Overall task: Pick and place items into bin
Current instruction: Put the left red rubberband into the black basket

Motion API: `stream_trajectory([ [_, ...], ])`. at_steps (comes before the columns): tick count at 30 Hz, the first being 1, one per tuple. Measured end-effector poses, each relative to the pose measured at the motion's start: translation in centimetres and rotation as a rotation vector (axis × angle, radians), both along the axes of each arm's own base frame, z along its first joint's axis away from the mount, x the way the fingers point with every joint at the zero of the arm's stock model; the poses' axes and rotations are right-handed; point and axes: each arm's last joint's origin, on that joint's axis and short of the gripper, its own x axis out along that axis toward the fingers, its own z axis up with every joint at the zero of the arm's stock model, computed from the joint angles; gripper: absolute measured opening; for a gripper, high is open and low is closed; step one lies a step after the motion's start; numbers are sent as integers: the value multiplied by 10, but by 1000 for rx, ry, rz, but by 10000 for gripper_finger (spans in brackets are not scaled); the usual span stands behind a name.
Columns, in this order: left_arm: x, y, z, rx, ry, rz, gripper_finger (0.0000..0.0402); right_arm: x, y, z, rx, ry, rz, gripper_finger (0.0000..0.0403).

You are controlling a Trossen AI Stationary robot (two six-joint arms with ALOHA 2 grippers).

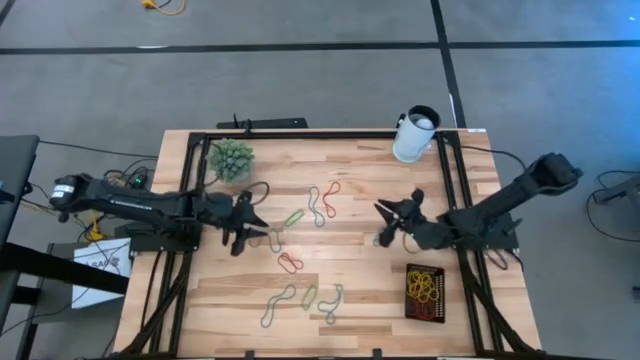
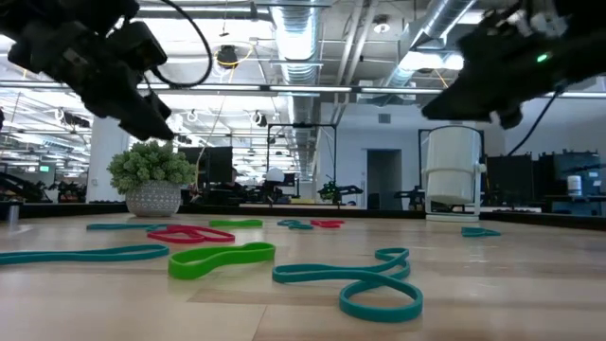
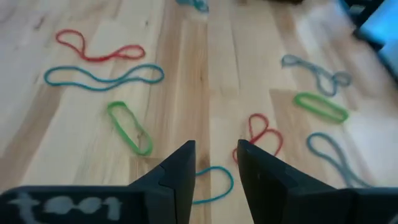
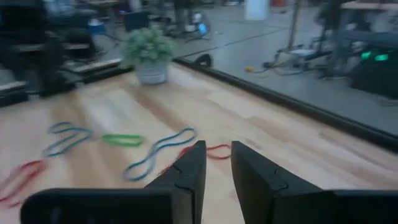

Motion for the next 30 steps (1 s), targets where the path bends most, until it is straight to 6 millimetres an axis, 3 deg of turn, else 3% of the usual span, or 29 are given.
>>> stream_trajectory([
  [10, 36, -24, -33, 78, 22, -150, 109, 31, -8, -9, -22, 55, -82, 71],
  [20, 55, -38, -59, 30, 22, -184, 109, 37, -9, -3, -77, 89, -76, 71],
  [30, 92, -54, -81, 70, 139, -176, 109, 38, -20, 5, -102, 90, -107, 71],
])
